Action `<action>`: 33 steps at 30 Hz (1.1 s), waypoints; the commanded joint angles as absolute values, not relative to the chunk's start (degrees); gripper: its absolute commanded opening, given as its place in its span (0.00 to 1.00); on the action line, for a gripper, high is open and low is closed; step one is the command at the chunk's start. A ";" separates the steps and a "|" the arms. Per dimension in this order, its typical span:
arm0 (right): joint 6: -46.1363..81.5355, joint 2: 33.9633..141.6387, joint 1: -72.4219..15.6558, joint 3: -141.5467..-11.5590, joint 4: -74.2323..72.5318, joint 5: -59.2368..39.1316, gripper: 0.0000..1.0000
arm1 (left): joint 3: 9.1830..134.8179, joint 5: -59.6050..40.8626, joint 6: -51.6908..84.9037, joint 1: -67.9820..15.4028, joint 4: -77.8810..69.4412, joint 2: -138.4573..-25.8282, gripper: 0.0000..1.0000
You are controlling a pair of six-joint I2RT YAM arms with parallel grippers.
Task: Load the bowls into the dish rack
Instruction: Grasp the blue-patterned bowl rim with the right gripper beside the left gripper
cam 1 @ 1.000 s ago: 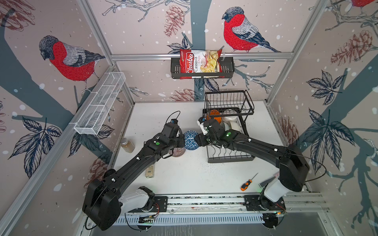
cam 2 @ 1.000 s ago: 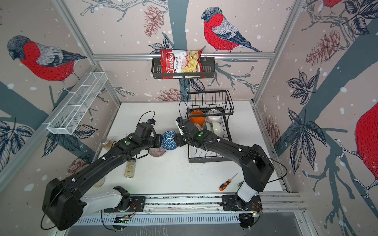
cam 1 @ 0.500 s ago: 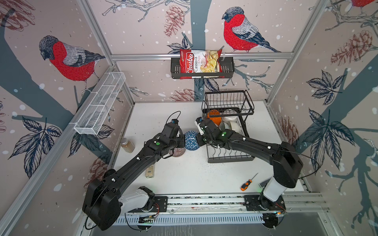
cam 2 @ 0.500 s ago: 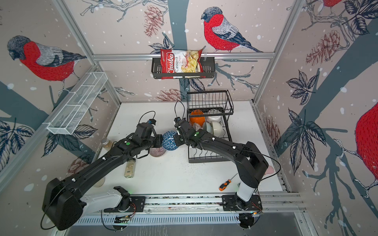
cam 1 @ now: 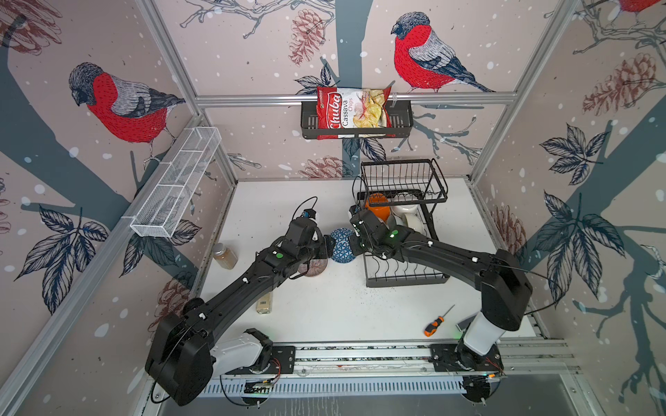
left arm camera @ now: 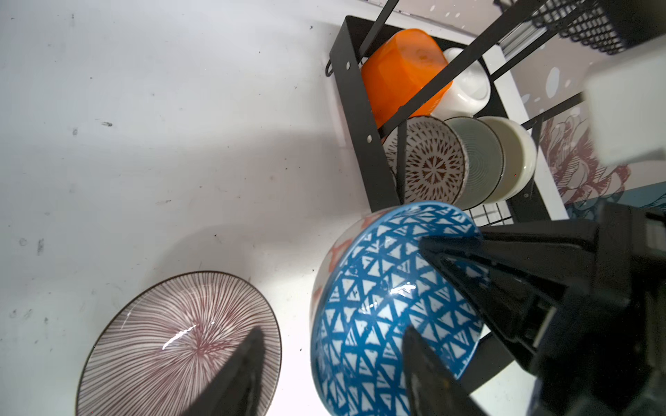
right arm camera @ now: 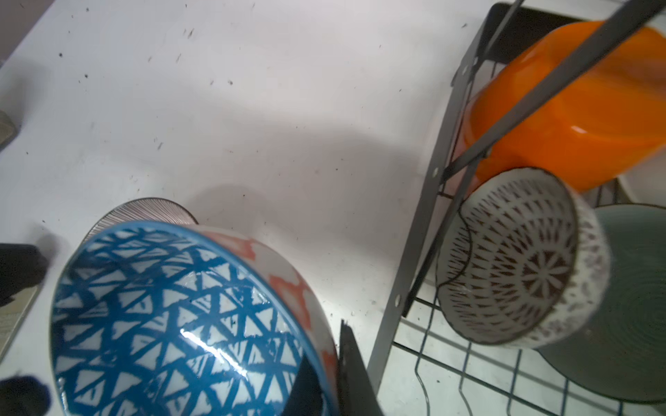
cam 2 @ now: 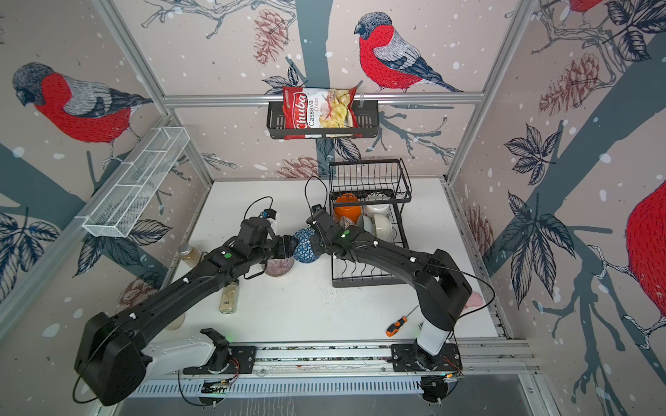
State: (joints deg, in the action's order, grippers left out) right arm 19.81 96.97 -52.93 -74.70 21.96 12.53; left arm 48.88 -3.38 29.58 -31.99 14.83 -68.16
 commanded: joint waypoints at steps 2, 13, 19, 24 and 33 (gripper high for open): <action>21.56 94.83 -53.25 -74.25 22.92 17.34 0.00 | 48.79 -4.83 28.69 -31.99 10.66 -67.34 0.77; 24.54 89.27 -53.87 -73.30 32.63 28.07 0.00 | 45.66 -5.60 28.31 -31.95 6.27 -65.93 0.97; 28.53 87.46 -53.88 -72.48 39.67 34.86 0.00 | 43.86 -6.11 28.02 -31.99 4.15 -64.78 0.97; 33.61 87.13 -53.53 -71.45 45.60 40.53 0.00 | 43.46 -6.46 27.37 -31.99 4.00 -64.44 0.97; 38.21 86.02 -50.19 -68.53 53.03 45.50 0.00 | 42.41 -9.28 26.54 -31.98 1.44 -67.24 0.96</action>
State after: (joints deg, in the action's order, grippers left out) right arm 35.11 87.13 -51.16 -69.06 50.19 41.34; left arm 42.35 -7.53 27.99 -32.01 4.29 -66.24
